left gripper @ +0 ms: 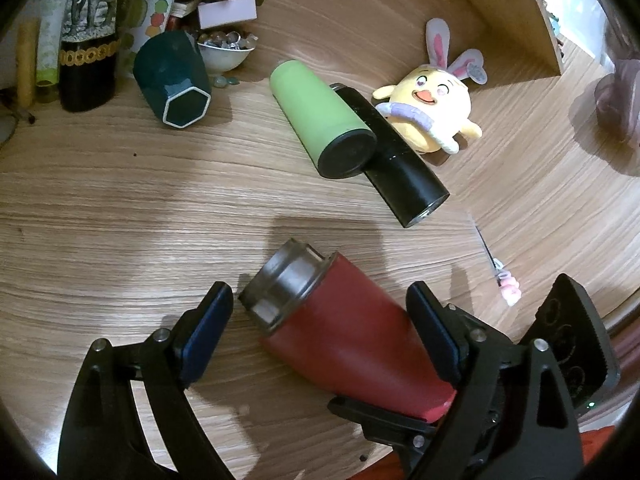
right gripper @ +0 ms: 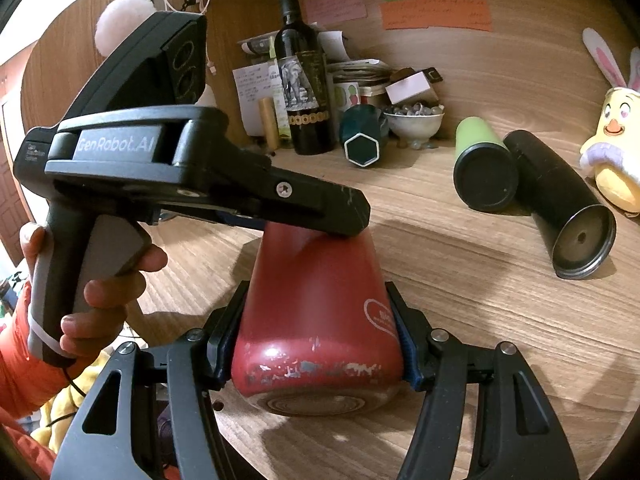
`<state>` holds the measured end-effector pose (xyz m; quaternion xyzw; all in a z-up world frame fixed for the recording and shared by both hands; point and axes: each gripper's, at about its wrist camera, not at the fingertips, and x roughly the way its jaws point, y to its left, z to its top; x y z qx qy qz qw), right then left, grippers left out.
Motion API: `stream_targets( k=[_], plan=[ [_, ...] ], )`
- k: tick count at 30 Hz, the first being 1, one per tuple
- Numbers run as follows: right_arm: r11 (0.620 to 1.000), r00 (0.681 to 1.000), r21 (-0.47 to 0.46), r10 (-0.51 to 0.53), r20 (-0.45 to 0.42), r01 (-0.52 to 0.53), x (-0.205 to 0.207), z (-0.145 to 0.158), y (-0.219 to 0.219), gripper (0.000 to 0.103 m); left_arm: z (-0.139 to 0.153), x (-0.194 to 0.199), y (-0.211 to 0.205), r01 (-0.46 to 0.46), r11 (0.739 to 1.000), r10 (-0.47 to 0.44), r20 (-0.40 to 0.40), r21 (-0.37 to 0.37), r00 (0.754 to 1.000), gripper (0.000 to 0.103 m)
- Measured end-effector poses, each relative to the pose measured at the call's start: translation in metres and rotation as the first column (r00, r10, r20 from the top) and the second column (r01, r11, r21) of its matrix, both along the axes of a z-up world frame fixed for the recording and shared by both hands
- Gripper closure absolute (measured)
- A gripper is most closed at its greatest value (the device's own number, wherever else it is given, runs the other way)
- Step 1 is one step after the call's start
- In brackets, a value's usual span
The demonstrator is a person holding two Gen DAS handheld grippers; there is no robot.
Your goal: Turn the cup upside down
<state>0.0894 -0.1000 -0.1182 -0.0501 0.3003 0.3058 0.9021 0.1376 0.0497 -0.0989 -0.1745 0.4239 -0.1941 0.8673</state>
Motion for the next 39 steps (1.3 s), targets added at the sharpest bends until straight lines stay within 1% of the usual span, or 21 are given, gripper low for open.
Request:
stream_targets(
  k=[4, 6, 8, 11, 14, 16, 17, 19, 21, 25, 31, 35, 39],
  plan=[
    [1.0, 1.0, 0.002, -0.001, -0.003, 0.001, 0.0, 0.0, 0.0, 0.045, 0.007, -0.004, -0.001, -0.026, 0.998, 0.025, 0.03, 0.051, 0.999, 0.014],
    [1.0, 1.0, 0.005, -0.001, -0.006, 0.001, 0.0, 0.0, 0.0, 0.045, 0.012, -0.007, -0.003, -0.01, 0.998, 0.008, 0.04, 0.06, 0.999, 0.014],
    [1.0, 1.0, 0.006, -0.001, -0.007, 0.001, 0.0, -0.001, 0.0, 0.045, 0.019, -0.013, -0.005, -0.01, 0.997, 0.005, 0.071, 0.075, 0.997, 0.014],
    [1.0, 1.0, 0.004, -0.002, -0.008, 0.002, 0.0, -0.001, 0.001, 0.045, 0.03, -0.023, -0.014, -0.012, 0.992, -0.003, 0.12, 0.123, 0.993, 0.015],
    [1.0, 1.0, 0.005, 0.001, -0.013, -0.001, -0.002, 0.0, 0.0, 0.044, 0.037, -0.033, -0.023, -0.016, 0.985, -0.012, 0.165, 0.169, 0.986, 0.025],
    [1.0, 1.0, 0.008, -0.001, -0.017, 0.001, -0.003, 0.0, -0.001, 0.044, 0.04, -0.037, -0.028, -0.015, 0.981, -0.02, 0.182, 0.191, 0.983, 0.035],
    [1.0, 1.0, 0.011, -0.004, -0.019, 0.004, -0.005, 0.0, -0.001, 0.044, 0.041, -0.039, -0.031, -0.013, 0.979, -0.026, 0.187, 0.202, 0.982, 0.038],
    [1.0, 1.0, 0.011, -0.006, -0.019, 0.006, -0.008, 0.0, -0.002, 0.044, 0.04, -0.04, -0.035, -0.008, 0.977, -0.033, 0.188, 0.213, 0.982, 0.049],
    [1.0, 1.0, 0.004, -0.001, -0.024, 0.001, -0.01, -0.002, -0.001, 0.044, 0.037, -0.038, -0.037, -0.002, 0.977, -0.036, 0.175, 0.214, 0.984, 0.056],
    [1.0, 1.0, 0.001, -0.013, -0.025, 0.013, -0.016, -0.005, -0.006, 0.044, 0.037, -0.04, -0.037, -0.018, 0.974, -0.024, 0.183, 0.224, 0.983, 0.064],
    [0.999, 0.999, 0.015, -0.034, -0.006, 0.034, -0.016, 0.0, -0.013, 0.045, 0.034, -0.04, -0.034, -0.027, 0.975, -0.012, 0.171, 0.222, 0.985, 0.065],
    [0.999, 0.999, 0.012, -0.047, 0.022, 0.047, -0.018, 0.007, -0.014, 0.045, 0.036, -0.038, -0.031, -0.017, 0.981, -0.016, 0.167, 0.194, 0.986, 0.065],
    [0.999, 0.997, 0.009, -0.051, 0.065, 0.051, -0.021, 0.019, -0.014, 0.045, 0.042, -0.038, -0.028, -0.028, 0.982, -0.008, 0.186, 0.187, 0.983, 0.065]
  ],
)
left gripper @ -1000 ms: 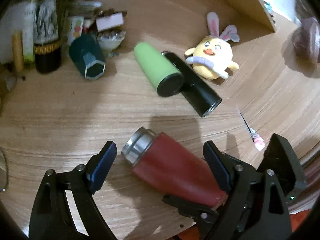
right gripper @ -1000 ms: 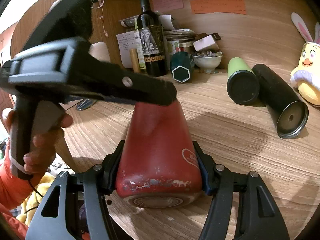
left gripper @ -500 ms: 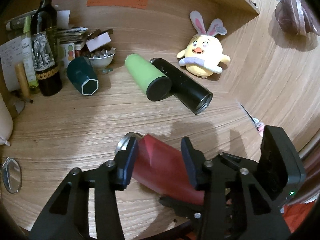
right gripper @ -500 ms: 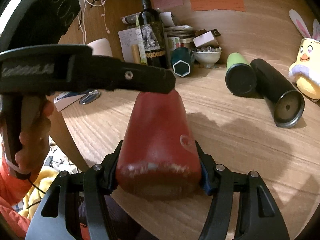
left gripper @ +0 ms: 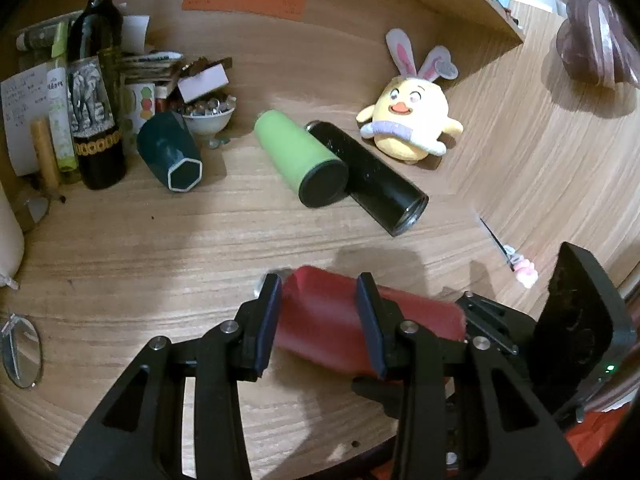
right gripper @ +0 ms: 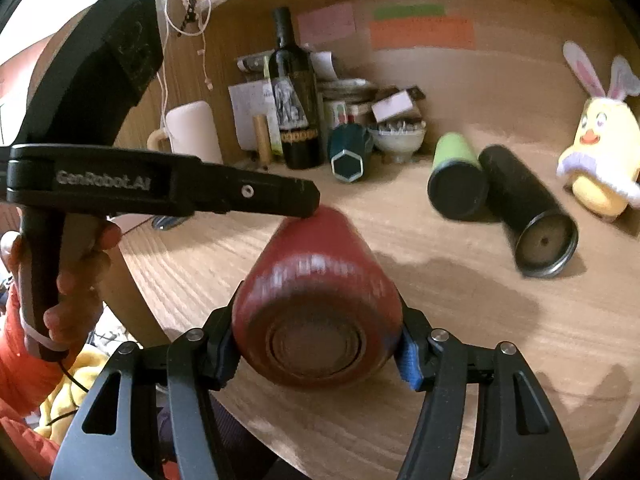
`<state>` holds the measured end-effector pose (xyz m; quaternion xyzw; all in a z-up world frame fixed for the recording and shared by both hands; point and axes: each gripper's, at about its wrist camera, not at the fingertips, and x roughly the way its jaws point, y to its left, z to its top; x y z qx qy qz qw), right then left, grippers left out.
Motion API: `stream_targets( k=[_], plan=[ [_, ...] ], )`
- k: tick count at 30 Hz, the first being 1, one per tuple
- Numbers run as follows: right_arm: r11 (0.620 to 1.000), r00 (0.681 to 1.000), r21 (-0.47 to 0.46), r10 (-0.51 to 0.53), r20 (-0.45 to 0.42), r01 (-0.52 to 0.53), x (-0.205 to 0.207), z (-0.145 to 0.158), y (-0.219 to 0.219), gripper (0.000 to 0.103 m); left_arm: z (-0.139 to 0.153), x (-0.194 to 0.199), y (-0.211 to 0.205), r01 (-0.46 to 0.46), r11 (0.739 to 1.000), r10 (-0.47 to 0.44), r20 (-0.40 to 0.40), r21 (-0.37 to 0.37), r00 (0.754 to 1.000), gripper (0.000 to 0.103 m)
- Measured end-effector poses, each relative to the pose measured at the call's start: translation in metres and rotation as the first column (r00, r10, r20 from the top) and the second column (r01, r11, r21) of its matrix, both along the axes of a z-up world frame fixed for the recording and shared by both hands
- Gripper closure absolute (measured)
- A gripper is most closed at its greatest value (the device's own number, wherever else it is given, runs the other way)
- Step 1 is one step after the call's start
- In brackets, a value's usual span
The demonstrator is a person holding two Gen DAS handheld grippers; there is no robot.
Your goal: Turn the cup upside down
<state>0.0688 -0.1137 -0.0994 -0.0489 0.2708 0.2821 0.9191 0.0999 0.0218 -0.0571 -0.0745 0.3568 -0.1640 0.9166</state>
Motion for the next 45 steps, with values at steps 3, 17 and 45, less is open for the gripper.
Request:
stream_targets(
  k=[3, 17, 45],
  plan=[
    [1.0, 1.0, -0.002, -0.001, 0.026, 0.001, 0.001, 0.008, 0.002, 0.045, 0.005, 0.0, 0.004, -0.006, 1.0, 0.006, 0.014, -0.011, 1.0, 0.065],
    [1.0, 0.998, 0.0, 0.009, 0.065, -0.009, 0.021, 0.027, 0.018, 0.044, 0.001, 0.018, 0.038, -0.073, 0.996, 0.073, 0.001, -0.045, 0.997, 0.065],
    [1.0, 1.0, -0.007, 0.025, 0.019, -0.024, 0.049, 0.03, 0.039, 0.044, -0.024, 0.037, 0.071, -0.118, 0.991, 0.114, -0.065, -0.066, 0.991, 0.061]
  ],
)
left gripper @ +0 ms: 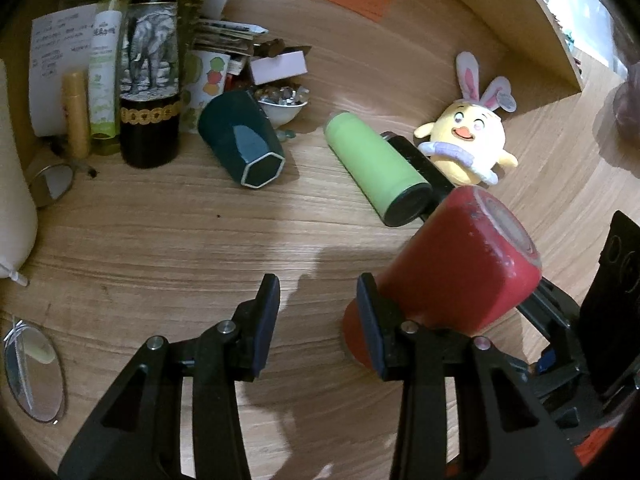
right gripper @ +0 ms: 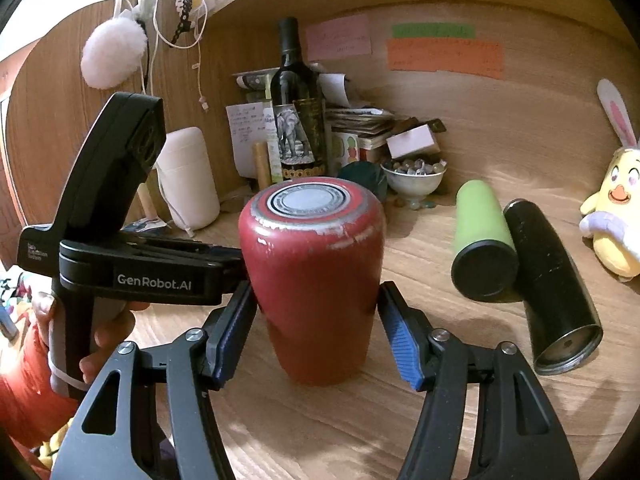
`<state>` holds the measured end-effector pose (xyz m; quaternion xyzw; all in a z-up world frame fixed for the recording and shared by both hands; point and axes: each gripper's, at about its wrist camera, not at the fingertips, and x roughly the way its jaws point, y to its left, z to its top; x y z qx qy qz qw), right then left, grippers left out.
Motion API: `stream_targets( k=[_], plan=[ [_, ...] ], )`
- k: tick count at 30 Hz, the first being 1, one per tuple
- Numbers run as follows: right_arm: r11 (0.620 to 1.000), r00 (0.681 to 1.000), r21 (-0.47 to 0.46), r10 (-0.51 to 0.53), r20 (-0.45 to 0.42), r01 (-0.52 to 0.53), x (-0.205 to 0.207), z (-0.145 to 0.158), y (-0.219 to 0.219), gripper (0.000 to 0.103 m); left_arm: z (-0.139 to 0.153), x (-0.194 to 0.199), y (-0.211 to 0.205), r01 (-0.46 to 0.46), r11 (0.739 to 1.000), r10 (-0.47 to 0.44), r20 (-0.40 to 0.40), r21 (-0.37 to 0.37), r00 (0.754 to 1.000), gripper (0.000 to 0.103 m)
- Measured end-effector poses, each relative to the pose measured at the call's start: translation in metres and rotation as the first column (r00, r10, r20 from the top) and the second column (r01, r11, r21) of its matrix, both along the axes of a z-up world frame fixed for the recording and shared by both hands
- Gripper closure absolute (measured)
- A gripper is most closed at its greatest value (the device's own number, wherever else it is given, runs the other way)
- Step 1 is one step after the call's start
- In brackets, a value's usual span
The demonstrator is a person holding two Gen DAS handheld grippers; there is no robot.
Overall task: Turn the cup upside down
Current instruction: 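Lower the red bottle mouth-down onto the desk with the right gripper, then open the right gripper and withdraw both tools from the bottle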
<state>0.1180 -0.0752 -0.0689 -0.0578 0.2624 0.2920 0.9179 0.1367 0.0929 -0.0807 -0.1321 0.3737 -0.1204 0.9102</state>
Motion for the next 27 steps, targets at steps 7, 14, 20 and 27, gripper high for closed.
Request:
stream_targets(
  k=[7, 14, 20, 27],
  plan=[
    [1.0, 1.0, 0.003, 0.005, -0.011, -0.005, -0.003, 0.002, -0.001, 0.044, 0.01, -0.014, 0.004, -0.041, 0.998, 0.039, 0.043, 0.046, 0.998, 0.049],
    [1.0, 1.0, 0.006, -0.006, 0.028, 0.006, -0.023, 0.018, -0.011, 0.032, 0.036, -0.044, -0.001, -0.078, 0.99, 0.062, 0.138, 0.115, 0.988, 0.039],
    [0.999, 0.995, 0.035, -0.043, 0.092, 0.04, -0.049, 0.042, -0.031, 0.019, 0.061, -0.084, -0.02, -0.106, 0.977, 0.057, 0.254, 0.183, 0.965, 0.023],
    [0.991, 0.982, 0.077, -0.118, 0.145, 0.107, -0.079, 0.064, -0.061, 0.019, 0.076, -0.122, -0.044, -0.161, 0.961, 0.074, 0.352, 0.223, 0.933, 0.003]
  ],
)
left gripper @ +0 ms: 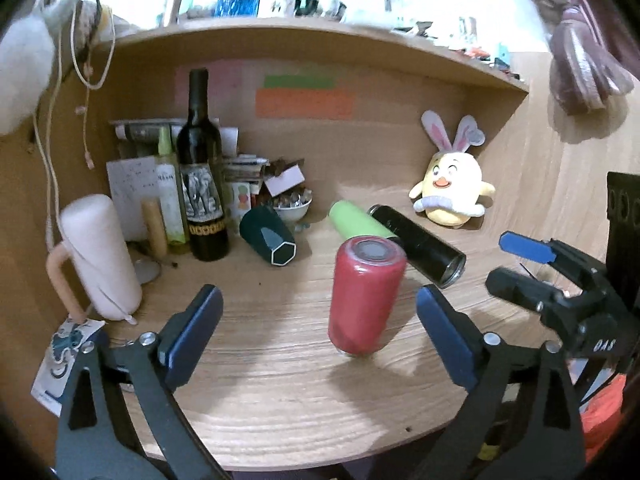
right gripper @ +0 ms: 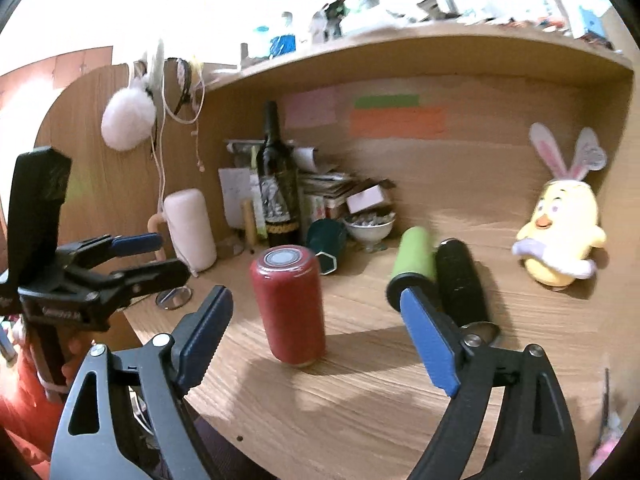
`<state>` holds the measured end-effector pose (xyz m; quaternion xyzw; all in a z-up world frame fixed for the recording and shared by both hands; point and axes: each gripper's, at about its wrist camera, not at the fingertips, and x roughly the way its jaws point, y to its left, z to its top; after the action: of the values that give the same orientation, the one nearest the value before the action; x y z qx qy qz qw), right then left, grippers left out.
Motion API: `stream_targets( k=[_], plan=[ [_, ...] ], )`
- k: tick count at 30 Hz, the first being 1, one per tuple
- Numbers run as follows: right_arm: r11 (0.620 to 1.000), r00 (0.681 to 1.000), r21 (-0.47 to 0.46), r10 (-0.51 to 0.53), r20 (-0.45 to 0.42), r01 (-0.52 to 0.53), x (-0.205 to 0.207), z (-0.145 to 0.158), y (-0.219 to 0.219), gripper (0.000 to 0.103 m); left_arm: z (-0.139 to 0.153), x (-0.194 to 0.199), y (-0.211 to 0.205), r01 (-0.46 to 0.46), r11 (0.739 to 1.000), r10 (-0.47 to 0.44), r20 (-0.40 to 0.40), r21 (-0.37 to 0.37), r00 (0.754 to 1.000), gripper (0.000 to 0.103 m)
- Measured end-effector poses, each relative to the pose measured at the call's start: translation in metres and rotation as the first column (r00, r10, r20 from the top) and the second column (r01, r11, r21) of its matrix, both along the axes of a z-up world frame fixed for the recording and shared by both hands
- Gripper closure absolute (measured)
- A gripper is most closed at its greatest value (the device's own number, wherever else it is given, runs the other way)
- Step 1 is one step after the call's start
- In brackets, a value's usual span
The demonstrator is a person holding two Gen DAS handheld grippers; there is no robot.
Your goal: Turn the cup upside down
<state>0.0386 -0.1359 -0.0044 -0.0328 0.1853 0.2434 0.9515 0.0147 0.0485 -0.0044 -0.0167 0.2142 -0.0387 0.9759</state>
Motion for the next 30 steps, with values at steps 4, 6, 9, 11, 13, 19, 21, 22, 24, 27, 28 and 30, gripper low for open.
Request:
stream_targets(
  k=[4, 6, 9, 11, 13, 19, 21, 22, 24, 27, 28, 30],
  plan=[
    [0.999, 0.999, 0.025, -0.027, 0.017, 0.027, -0.016, 0.008, -0.016, 0.001, 0.004, -0.017, -0.012, -0.014, 1.0, 0.013, 0.03, 0.013, 0.999, 0.001],
    [0.998, 0.999, 0.05, -0.043, 0.032, 0.042, -0.026, 0.012, -0.024, 0.0, 0.005, -0.026, -0.018, -0.021, 1.0, 0.02, 0.044, 0.016, 0.999, 0.001],
    [0.997, 0.998, 0.067, -0.047, 0.034, 0.044, -0.035, 0.015, -0.03, 0.0, 0.005, -0.038, -0.025, -0.044, 0.999, 0.042, 0.066, 0.023, 0.997, 0.0],
    [0.996, 0.998, 0.068, -0.058, 0.038, 0.055, -0.04, 0.015, -0.032, 0.0, 0.005, -0.045, -0.03, -0.047, 0.999, 0.045, 0.078, 0.022, 0.996, 0.0],
    [0.996, 0.997, 0.068, -0.06, 0.041, 0.057, -0.042, 0.014, -0.033, 0.0, 0.005, -0.05, -0.033, -0.049, 0.999, 0.047, 0.086, 0.023, 0.995, 0.0],
    [0.996, 0.997, 0.071, -0.058, 0.047, 0.054, -0.045, 0.015, -0.034, 0.0, 0.005, -0.057, -0.039, -0.058, 0.998, 0.054, 0.105, 0.032, 0.993, 0.0],
    [0.996, 0.997, 0.073, -0.058, 0.048, 0.054, -0.046, 0.015, -0.034, 0.0, 0.005, -0.057, -0.039, -0.056, 0.998, 0.053, 0.106, 0.029, 0.993, 0.0],
    [0.996, 0.997, 0.073, -0.058, 0.046, 0.054, -0.045, 0.015, -0.034, 0.0, 0.005, -0.057, -0.039, -0.056, 0.998, 0.053, 0.104, 0.026, 0.993, 0.0],
    [0.996, 0.997, 0.073, -0.057, 0.043, 0.053, -0.045, 0.015, -0.034, 0.0, 0.005, -0.057, -0.039, -0.057, 0.998, 0.054, 0.1, 0.024, 0.994, 0.0],
    [0.996, 0.998, 0.072, -0.057, 0.041, 0.053, -0.045, 0.015, -0.033, 0.0, 0.004, -0.056, -0.038, -0.058, 0.998, 0.056, 0.094, 0.018, 0.994, 0.0],
    [0.996, 0.998, 0.071, -0.056, 0.042, 0.053, -0.045, 0.015, -0.033, 0.0, 0.004, -0.056, -0.037, -0.059, 0.998, 0.057, 0.093, 0.017, 0.994, 0.0],
    [0.996, 0.997, 0.071, -0.057, 0.043, 0.054, -0.045, 0.015, -0.032, 0.0, 0.004, -0.056, -0.036, -0.06, 0.998, 0.059, 0.092, 0.015, 0.994, 0.0]
  ],
)
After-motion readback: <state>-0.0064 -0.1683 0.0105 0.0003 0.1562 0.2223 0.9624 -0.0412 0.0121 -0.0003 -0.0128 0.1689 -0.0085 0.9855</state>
